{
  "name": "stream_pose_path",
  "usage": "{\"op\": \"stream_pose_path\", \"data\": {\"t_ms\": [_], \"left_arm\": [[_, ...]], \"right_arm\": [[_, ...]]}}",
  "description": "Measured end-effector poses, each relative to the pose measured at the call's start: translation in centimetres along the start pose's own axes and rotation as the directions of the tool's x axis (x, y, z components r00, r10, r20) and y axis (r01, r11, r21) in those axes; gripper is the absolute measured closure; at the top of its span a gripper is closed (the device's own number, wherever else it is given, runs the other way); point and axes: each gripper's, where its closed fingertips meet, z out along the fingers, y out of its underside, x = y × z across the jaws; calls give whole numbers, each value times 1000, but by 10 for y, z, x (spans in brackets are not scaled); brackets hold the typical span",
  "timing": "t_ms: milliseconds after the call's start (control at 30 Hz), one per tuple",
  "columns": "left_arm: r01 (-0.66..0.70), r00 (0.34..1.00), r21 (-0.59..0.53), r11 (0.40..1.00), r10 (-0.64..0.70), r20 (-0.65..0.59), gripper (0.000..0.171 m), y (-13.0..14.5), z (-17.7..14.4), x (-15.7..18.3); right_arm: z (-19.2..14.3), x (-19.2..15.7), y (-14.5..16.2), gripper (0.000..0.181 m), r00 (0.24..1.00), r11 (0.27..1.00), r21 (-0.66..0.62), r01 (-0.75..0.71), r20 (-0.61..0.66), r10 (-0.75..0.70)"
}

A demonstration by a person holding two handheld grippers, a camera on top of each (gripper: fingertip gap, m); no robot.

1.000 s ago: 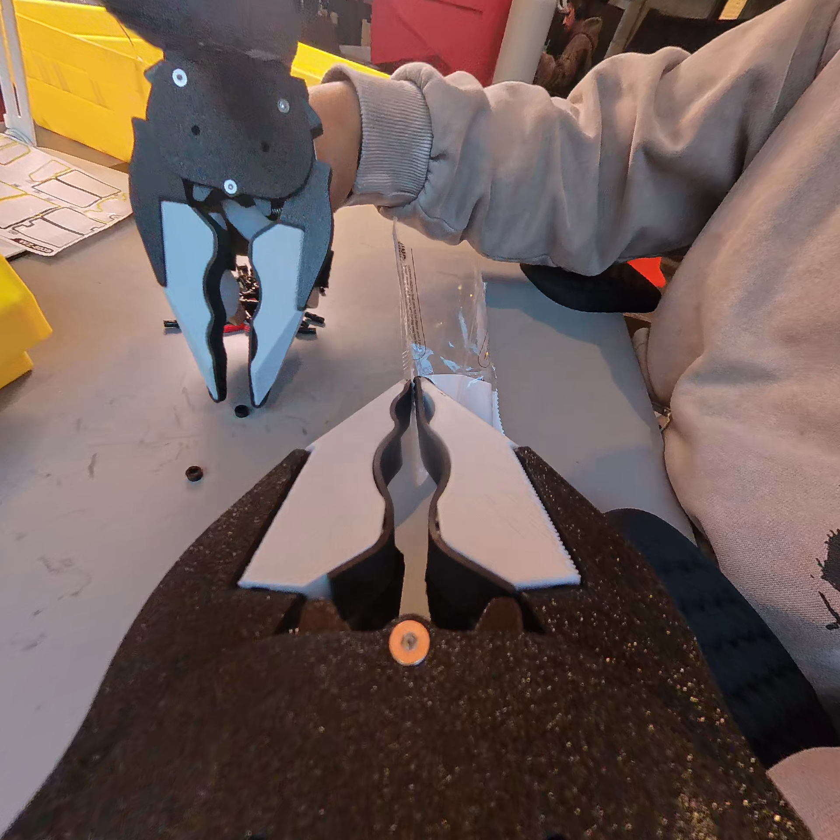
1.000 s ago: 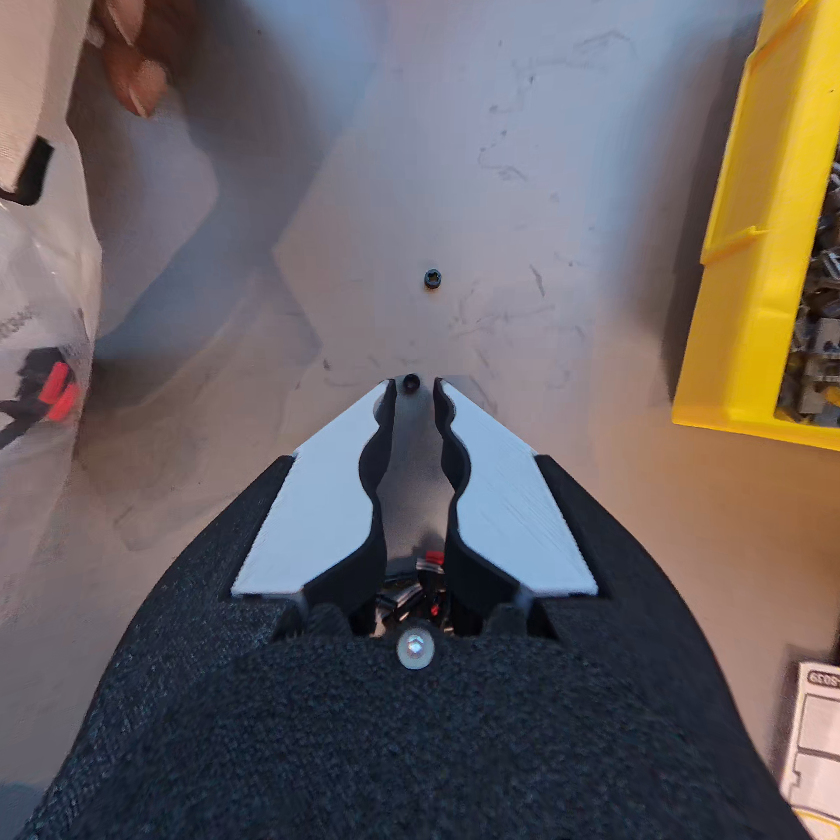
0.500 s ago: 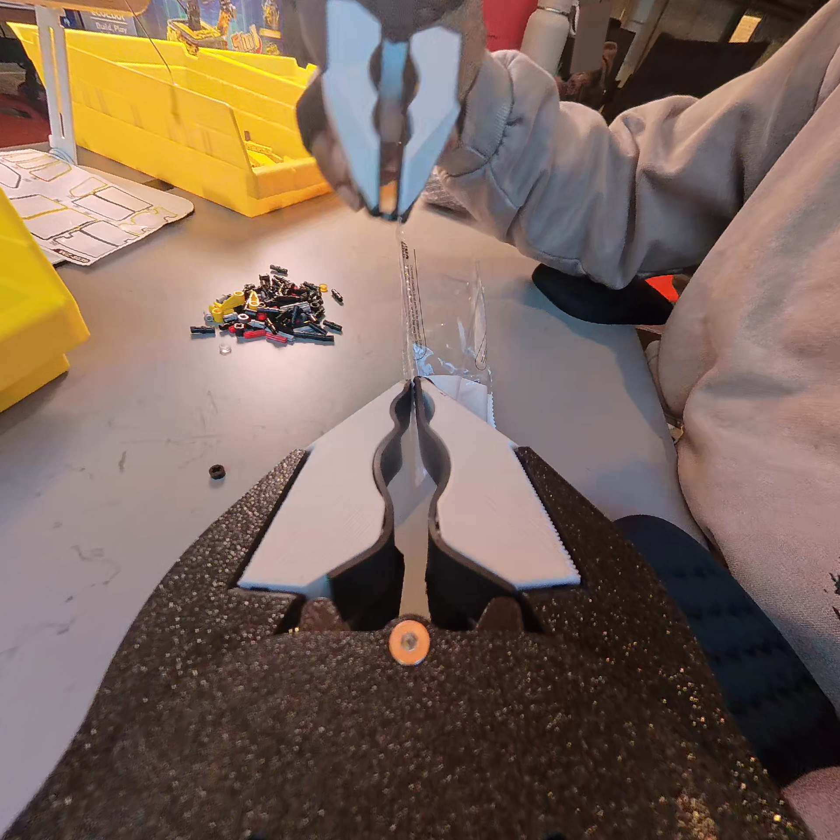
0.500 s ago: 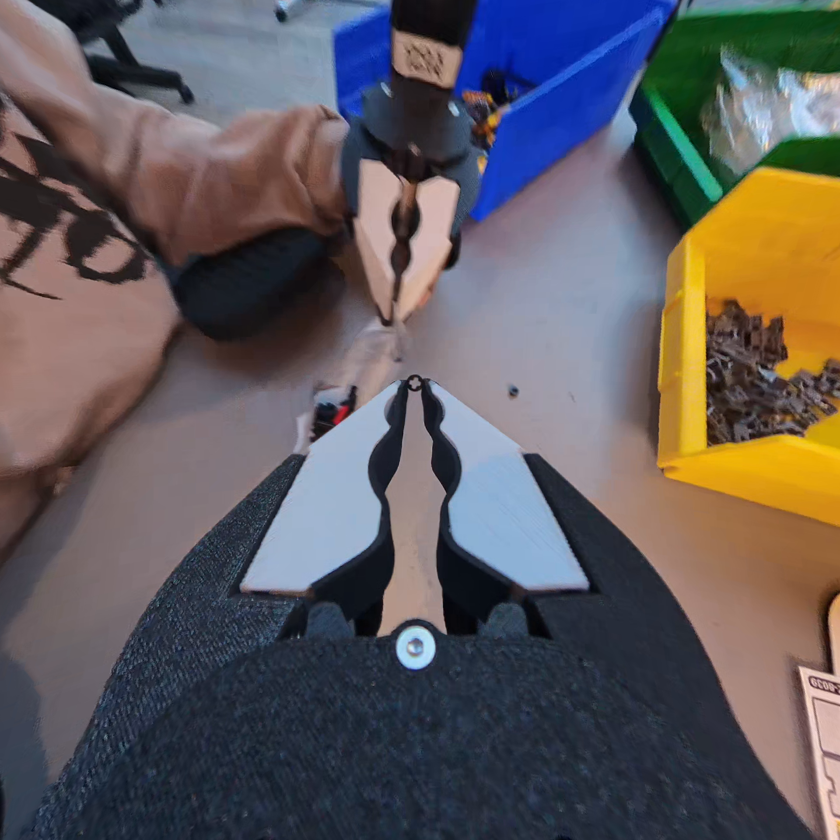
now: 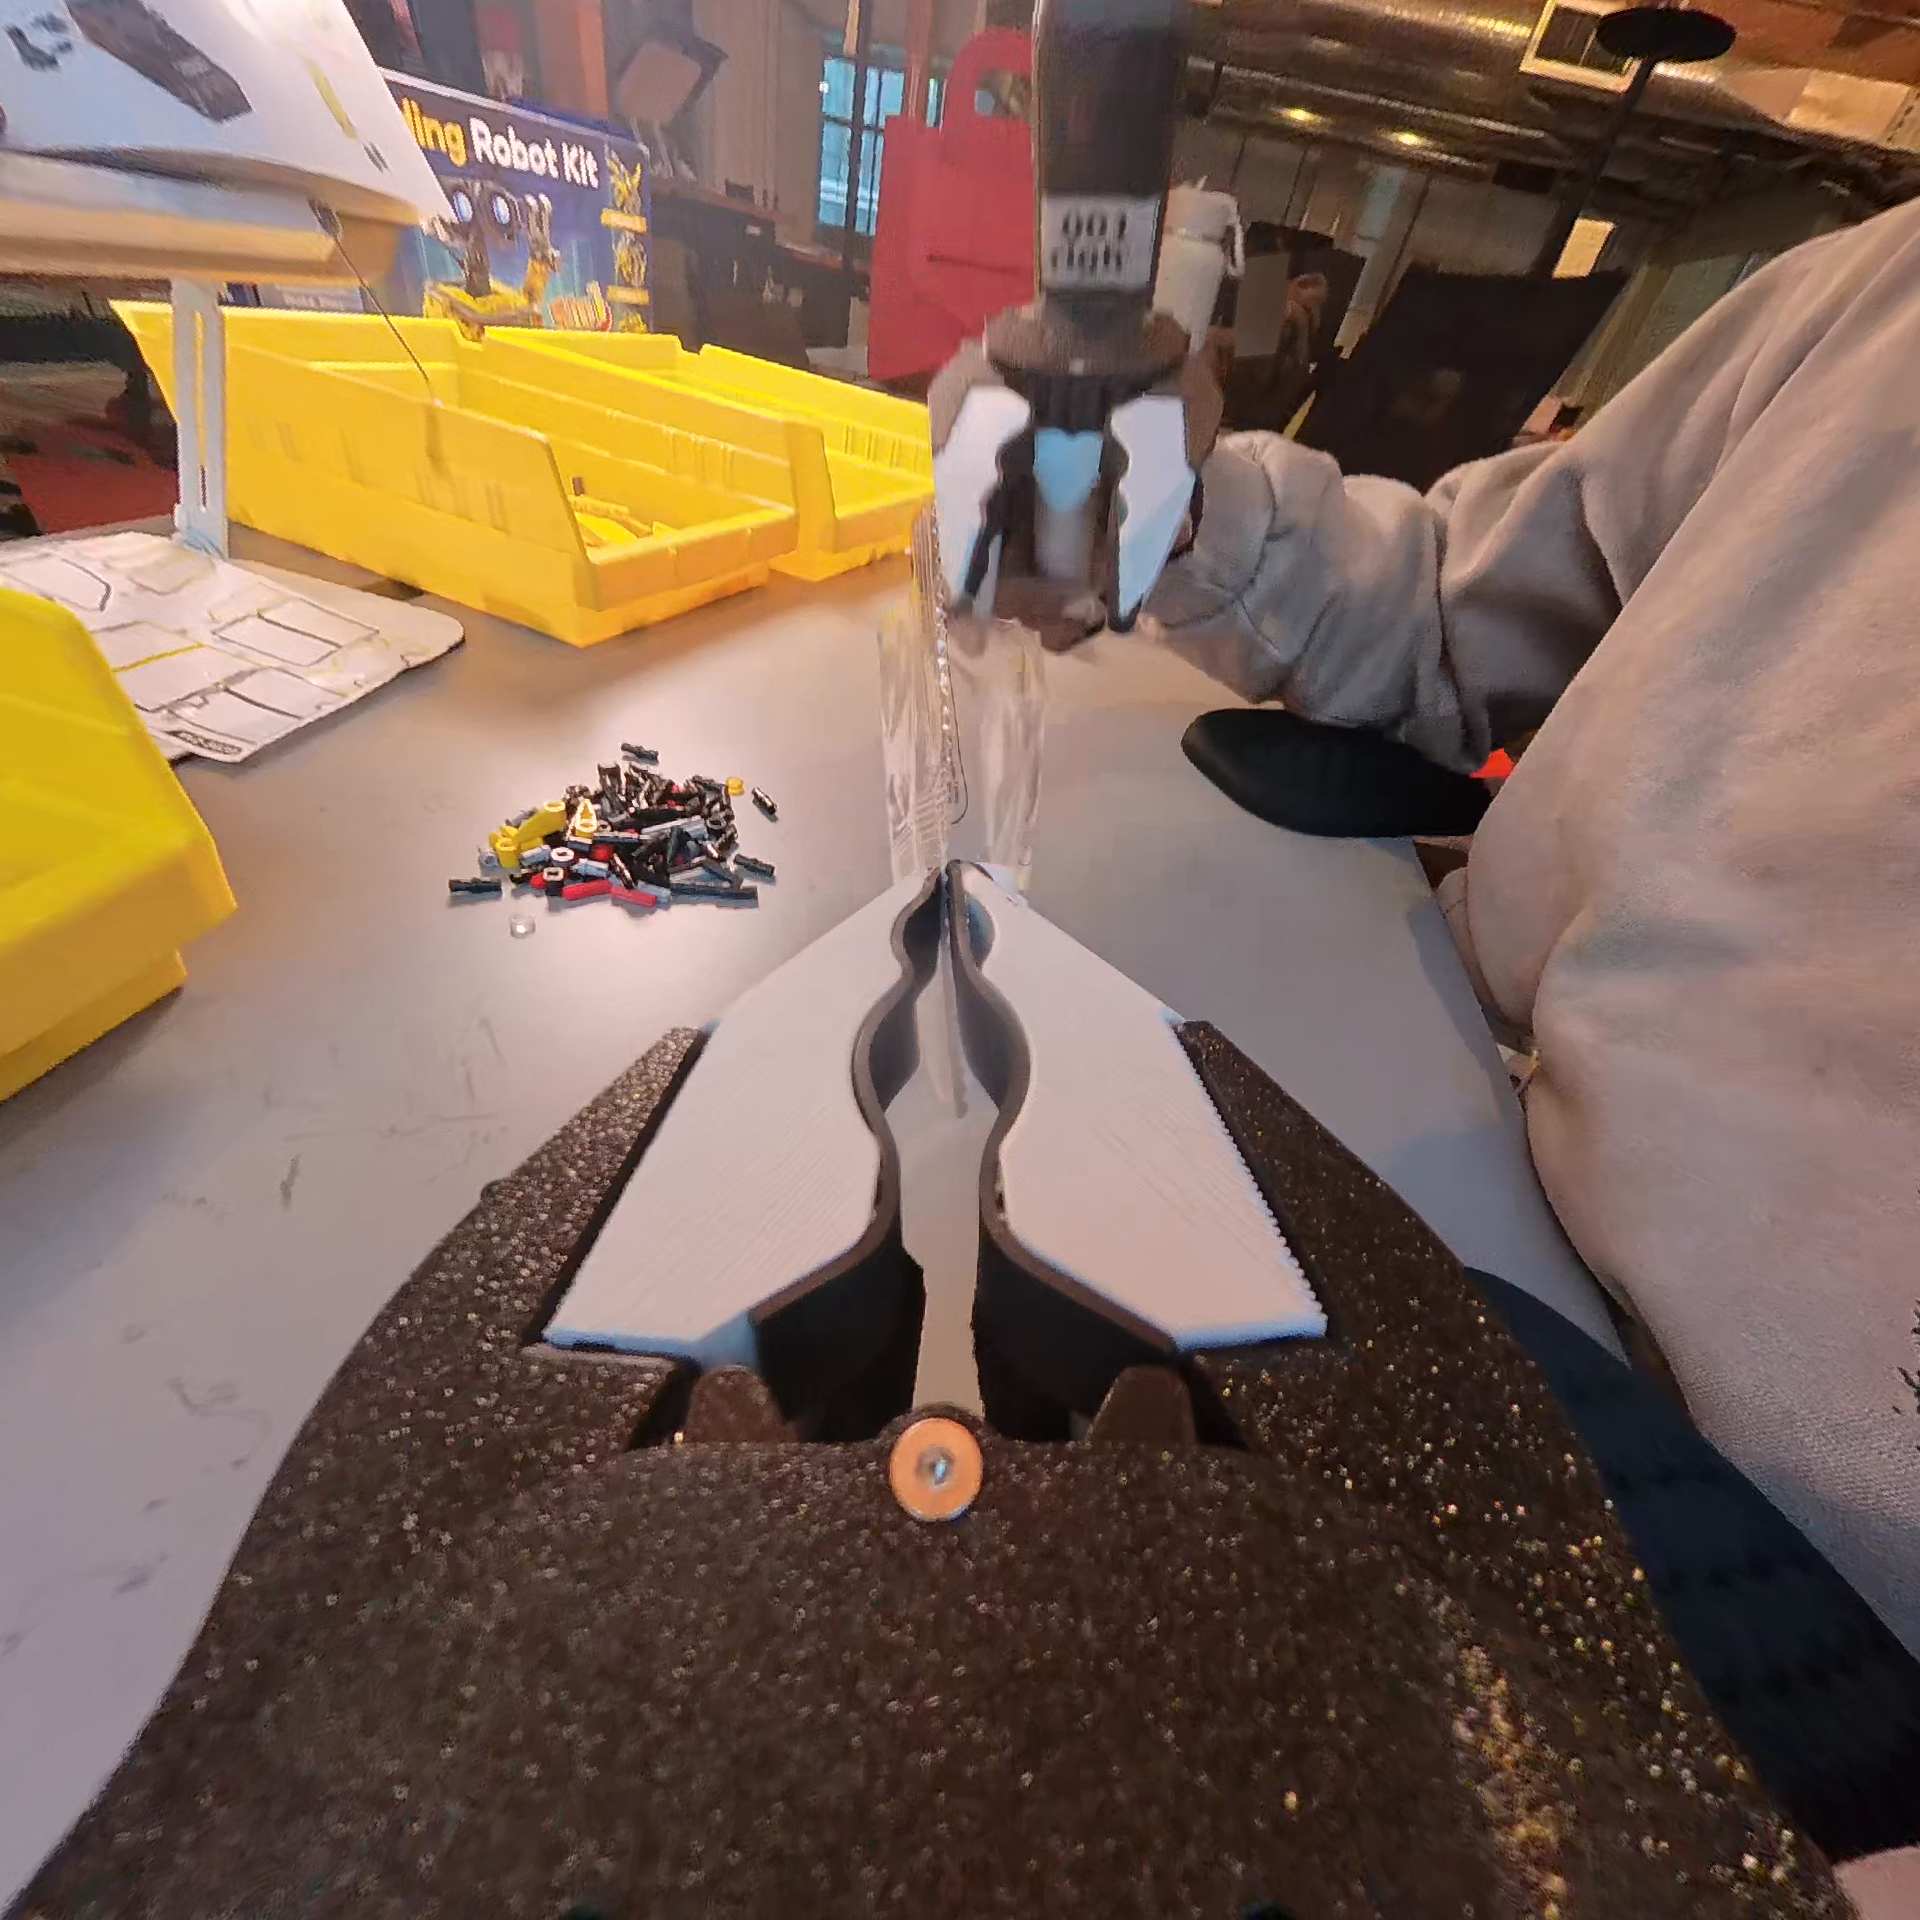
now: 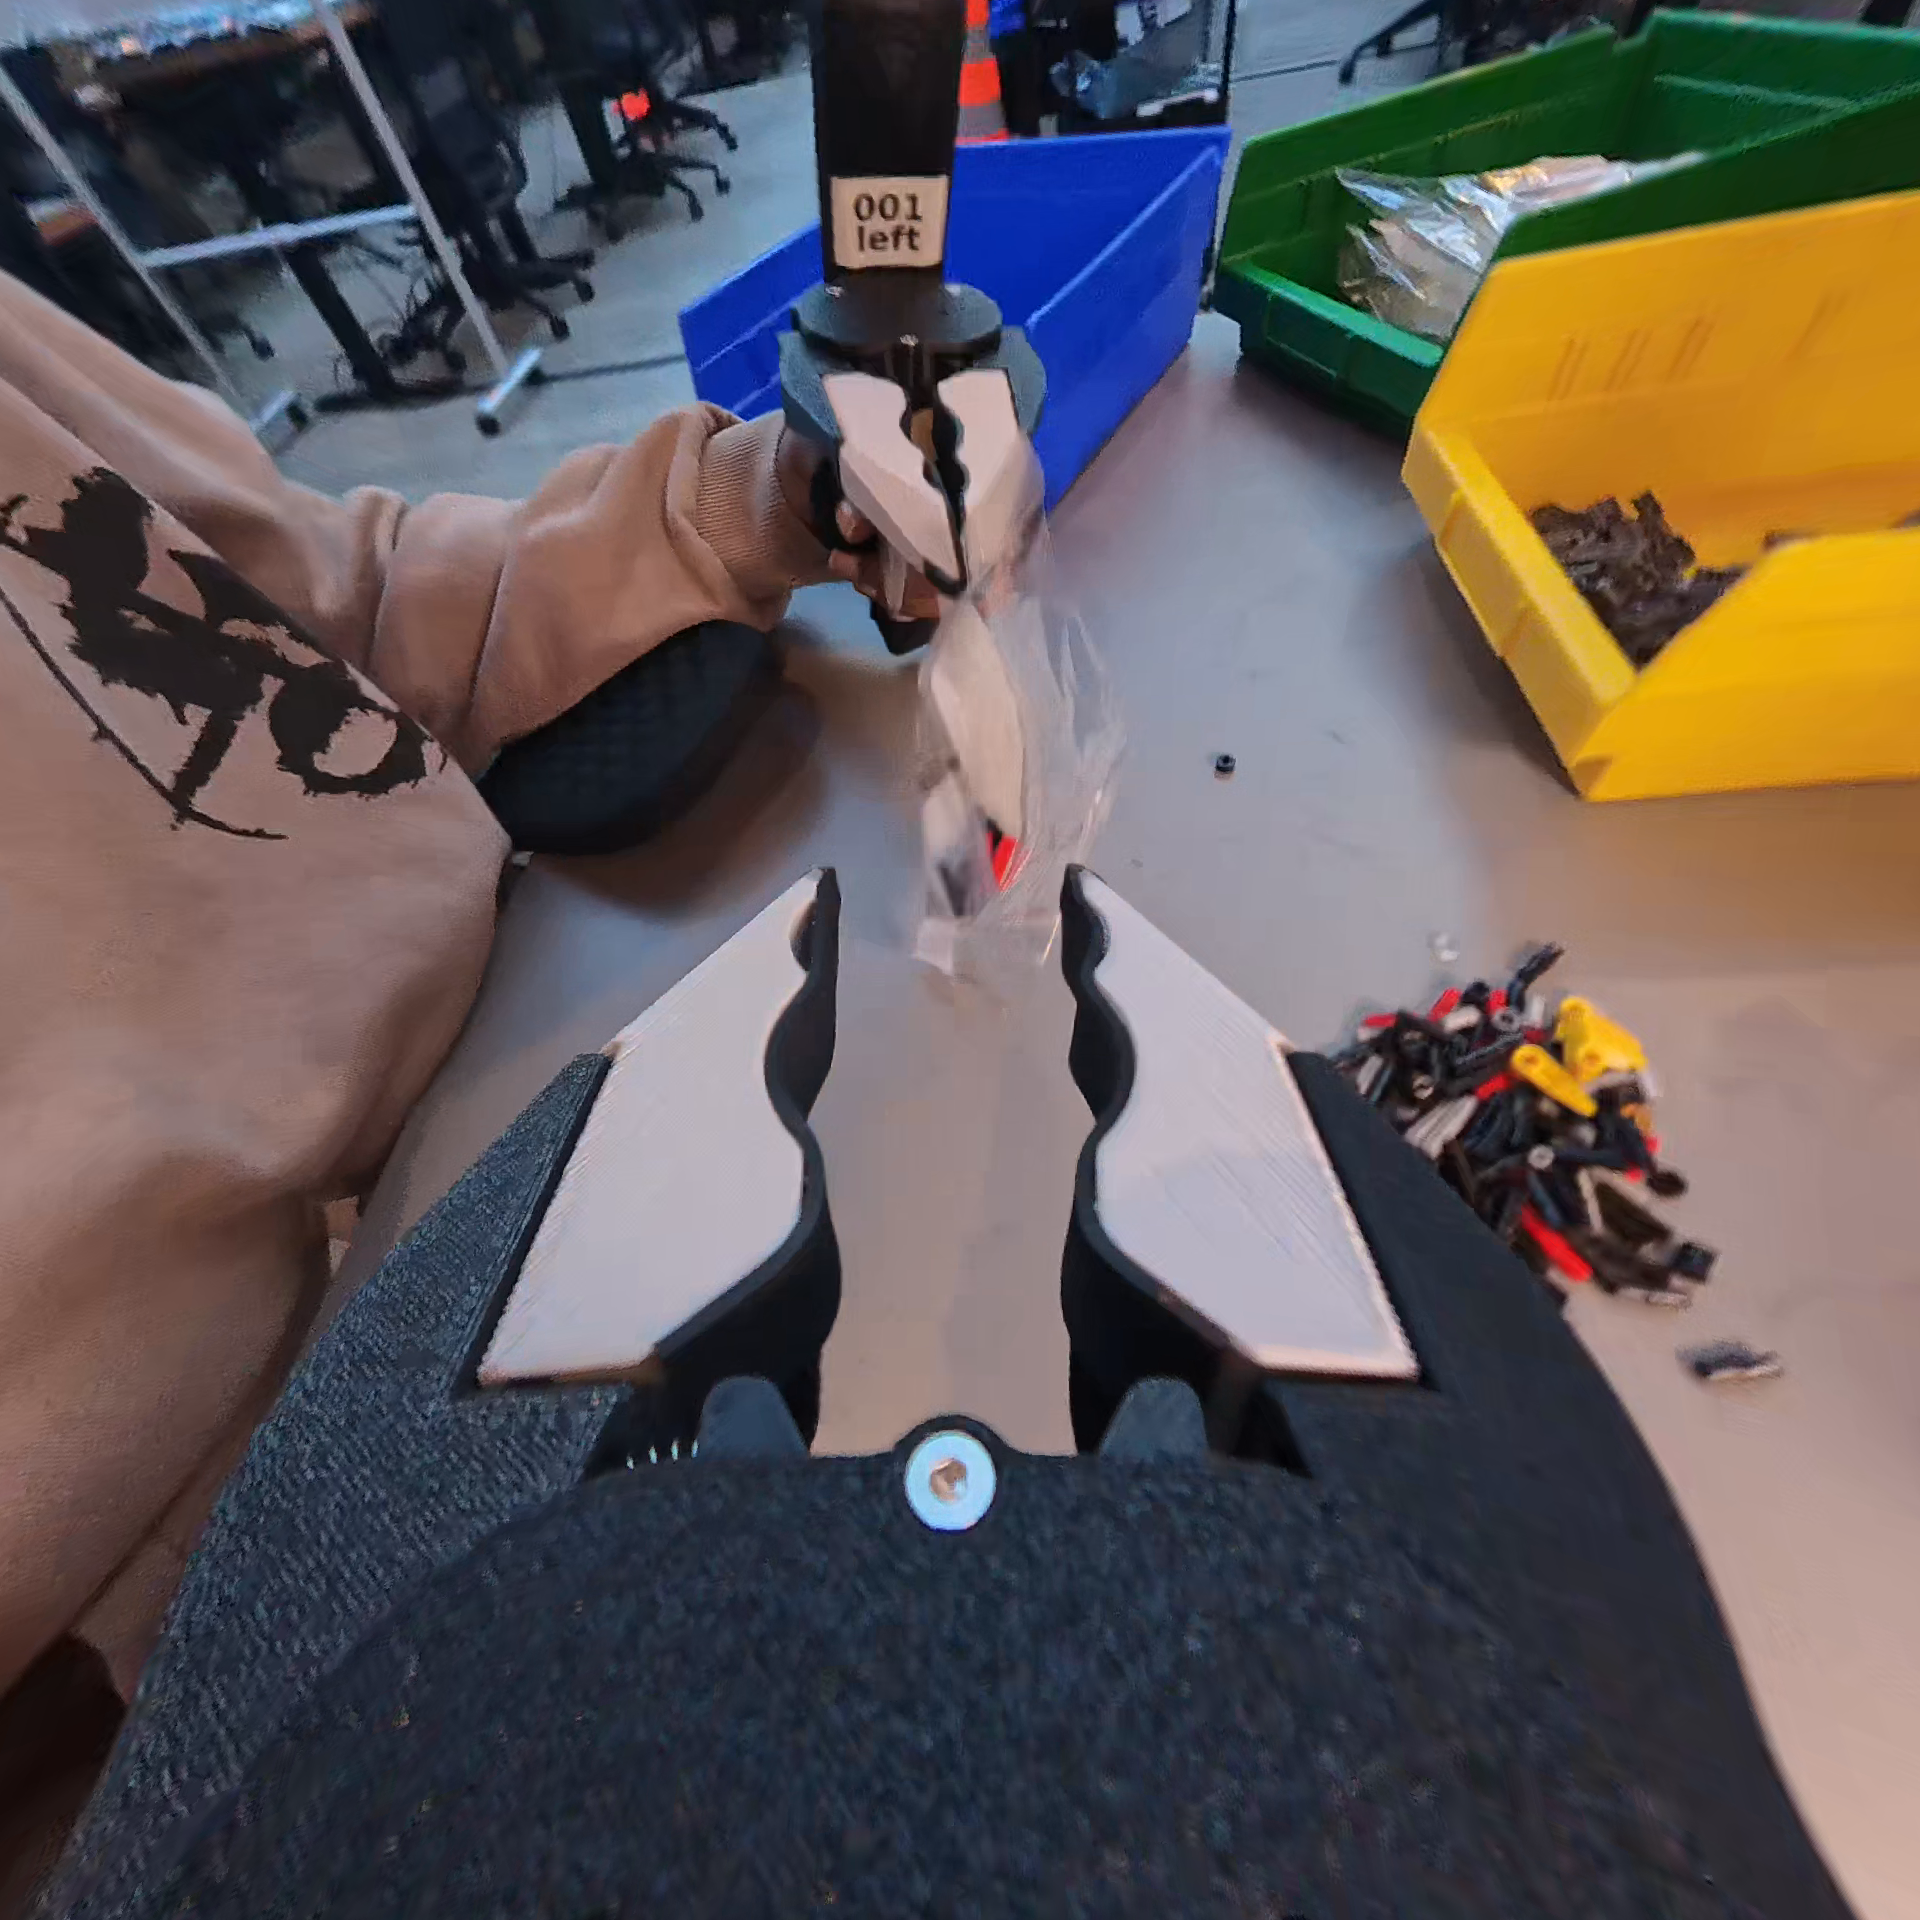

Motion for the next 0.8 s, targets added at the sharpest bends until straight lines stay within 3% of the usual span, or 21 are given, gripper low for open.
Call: {"op": "stream_pose_path", "data": {"t_ms": [133,267,400,467,700,800], "left_arm": [[-19,1000,70,997,20,-11,171,-13,-2,2],[-24,1000,105,994,24,-3,171,-20,-1,2],[-37,999,114,993,36,10,171,-23,0,1],[-38,999,120,992,36,16,171,-25,-1,0],[-35,999,140,990,33,14,171,-28,-3,0],[-38,999,138,990,36,21,171,-28,-2,-1]], "right_arm": [[4,12,28,135,988,992,101,-75,-131,88],[12,8,18,153,980,957,234,-172,-54,190],[21,-10,11,164,984,951,256,-175,31,173],[23,-15,13,151,984,956,234,-179,56,170],[22,-18,13,147,989,962,230,-147,48,140],[25,-12,10,162,986,953,252,-166,37,162]]}}
